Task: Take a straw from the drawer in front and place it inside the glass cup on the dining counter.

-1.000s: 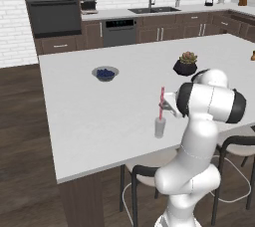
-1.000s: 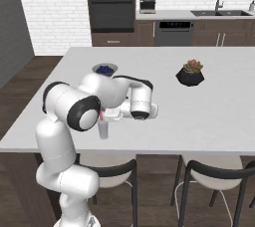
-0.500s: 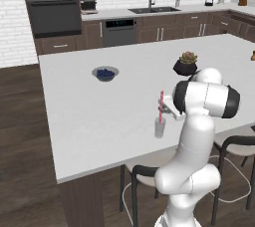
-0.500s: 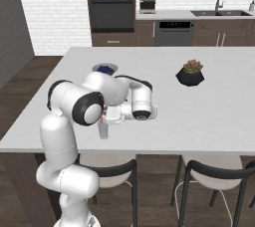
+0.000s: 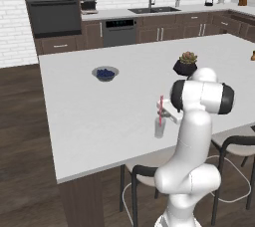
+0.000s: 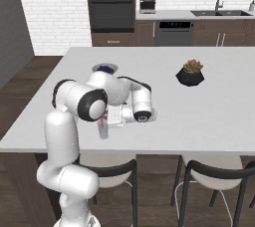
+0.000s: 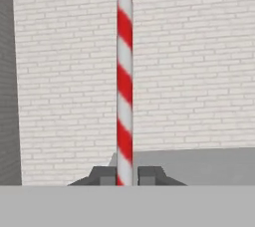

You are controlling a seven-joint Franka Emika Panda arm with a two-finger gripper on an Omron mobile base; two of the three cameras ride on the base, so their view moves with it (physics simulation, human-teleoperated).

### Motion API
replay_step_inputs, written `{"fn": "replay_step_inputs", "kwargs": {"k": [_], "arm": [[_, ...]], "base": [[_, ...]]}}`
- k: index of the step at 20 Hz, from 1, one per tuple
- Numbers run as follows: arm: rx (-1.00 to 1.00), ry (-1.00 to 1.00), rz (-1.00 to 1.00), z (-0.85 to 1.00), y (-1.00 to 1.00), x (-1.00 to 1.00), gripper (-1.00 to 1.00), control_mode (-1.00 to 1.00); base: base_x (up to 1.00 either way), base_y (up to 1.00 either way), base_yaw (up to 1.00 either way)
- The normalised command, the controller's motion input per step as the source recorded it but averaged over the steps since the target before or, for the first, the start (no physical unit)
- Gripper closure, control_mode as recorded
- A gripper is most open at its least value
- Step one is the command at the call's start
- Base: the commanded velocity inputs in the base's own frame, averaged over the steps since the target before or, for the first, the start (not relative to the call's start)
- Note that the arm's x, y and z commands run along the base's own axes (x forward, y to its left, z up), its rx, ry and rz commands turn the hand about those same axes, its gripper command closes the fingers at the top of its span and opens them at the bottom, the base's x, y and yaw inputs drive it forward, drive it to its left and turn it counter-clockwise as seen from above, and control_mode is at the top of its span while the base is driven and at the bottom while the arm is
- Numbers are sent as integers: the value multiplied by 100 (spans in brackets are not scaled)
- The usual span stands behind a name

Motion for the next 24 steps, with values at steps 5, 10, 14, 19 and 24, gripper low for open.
{"fn": "replay_step_inputs", "kwargs": {"k": [5,10,14,19,24], "arm": [[0,0,5,-11,0,0,100,-100],[0,0,4,-12,0,0,100,-100],[0,0,4,-16,0,0,100,-100],[0,0,4,-14,0,0,-100,-100],[0,0,3,0,-1,-1,-100,-100]], "base": [[0,0,0],[0,0,0],[0,0,0],[0,0,0],[0,0,0]]}}
